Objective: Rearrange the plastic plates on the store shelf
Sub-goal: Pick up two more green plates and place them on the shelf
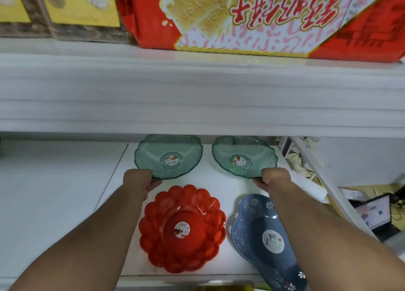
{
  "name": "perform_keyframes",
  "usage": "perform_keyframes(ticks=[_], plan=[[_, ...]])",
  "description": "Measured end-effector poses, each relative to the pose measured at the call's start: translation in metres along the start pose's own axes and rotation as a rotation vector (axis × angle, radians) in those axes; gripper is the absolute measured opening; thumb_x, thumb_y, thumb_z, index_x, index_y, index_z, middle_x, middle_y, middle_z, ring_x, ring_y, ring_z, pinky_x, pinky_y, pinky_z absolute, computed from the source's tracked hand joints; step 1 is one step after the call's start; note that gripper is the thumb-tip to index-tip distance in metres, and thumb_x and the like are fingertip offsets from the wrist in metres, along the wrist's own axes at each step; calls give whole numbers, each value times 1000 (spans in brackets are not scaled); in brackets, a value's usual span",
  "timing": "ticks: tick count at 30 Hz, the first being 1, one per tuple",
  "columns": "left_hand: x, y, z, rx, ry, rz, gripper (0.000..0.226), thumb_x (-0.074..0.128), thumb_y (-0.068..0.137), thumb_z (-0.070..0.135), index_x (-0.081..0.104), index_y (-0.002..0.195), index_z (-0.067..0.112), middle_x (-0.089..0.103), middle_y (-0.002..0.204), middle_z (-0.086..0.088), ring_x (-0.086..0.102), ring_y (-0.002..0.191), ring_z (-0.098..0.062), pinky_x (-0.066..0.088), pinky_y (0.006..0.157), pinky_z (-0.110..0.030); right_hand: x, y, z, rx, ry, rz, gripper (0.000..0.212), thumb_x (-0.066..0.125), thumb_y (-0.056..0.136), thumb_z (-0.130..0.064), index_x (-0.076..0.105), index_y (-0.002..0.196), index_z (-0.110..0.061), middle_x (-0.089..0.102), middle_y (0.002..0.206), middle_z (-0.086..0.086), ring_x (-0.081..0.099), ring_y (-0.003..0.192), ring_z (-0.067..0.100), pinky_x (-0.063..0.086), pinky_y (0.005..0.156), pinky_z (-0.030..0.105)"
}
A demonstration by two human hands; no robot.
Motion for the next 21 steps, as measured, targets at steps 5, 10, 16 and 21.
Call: perform_keyframes(ticks=[5, 10, 16, 21], plan=[[-30, -29, 3, -26, -25, 31, 20, 51, 88, -15, 60, 82, 3, 64, 83, -17, 65, 67, -28, 58, 47, -37, -5, -45, 4, 4, 0, 0, 3, 53, 91, 3, 54, 92, 0, 64, 81, 18, 65, 41, 26, 47, 30, 21], [-65, -62, -1, 5, -89, 61, 22, 49, 89, -16, 61, 95, 2, 64, 85, -14, 64, 71, -27, 59, 48, -36, -10, -71, 18, -31, 8, -17, 9, 52, 91, -1, 54, 82, -3, 66, 75, 15, 68, 44, 24, 58, 51, 27], [-122, -126, -17, 48, -168, 145, 20, 51, 88, -12, 63, 101, -2, 68, 91, -14, 68, 72, -25, 59, 47, -28, -10, -115, 27, -99, -6, -105, 8, 53, 89, -6, 58, 83, -4, 71, 76, 14, 68, 45, 20, 51, 42, 19], [-170, -181, -35, 48, -181, 278, 15, 50, 91, -9, 60, 84, 0, 67, 77, -12, 65, 40, -17, 59, 50, -29, -2, -155, 42, -96, -7, -225, 20, 58, 91, -2, 63, 109, 4, 72, 98, 17, 73, 69, 29, 60, 50, 25]])
Point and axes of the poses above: each hand's wrist, its own y-axis towards the middle knuckle, its own x-axis out of the palm, z = x × y, the point moved 6 cm from there along y, towards the middle knuckle
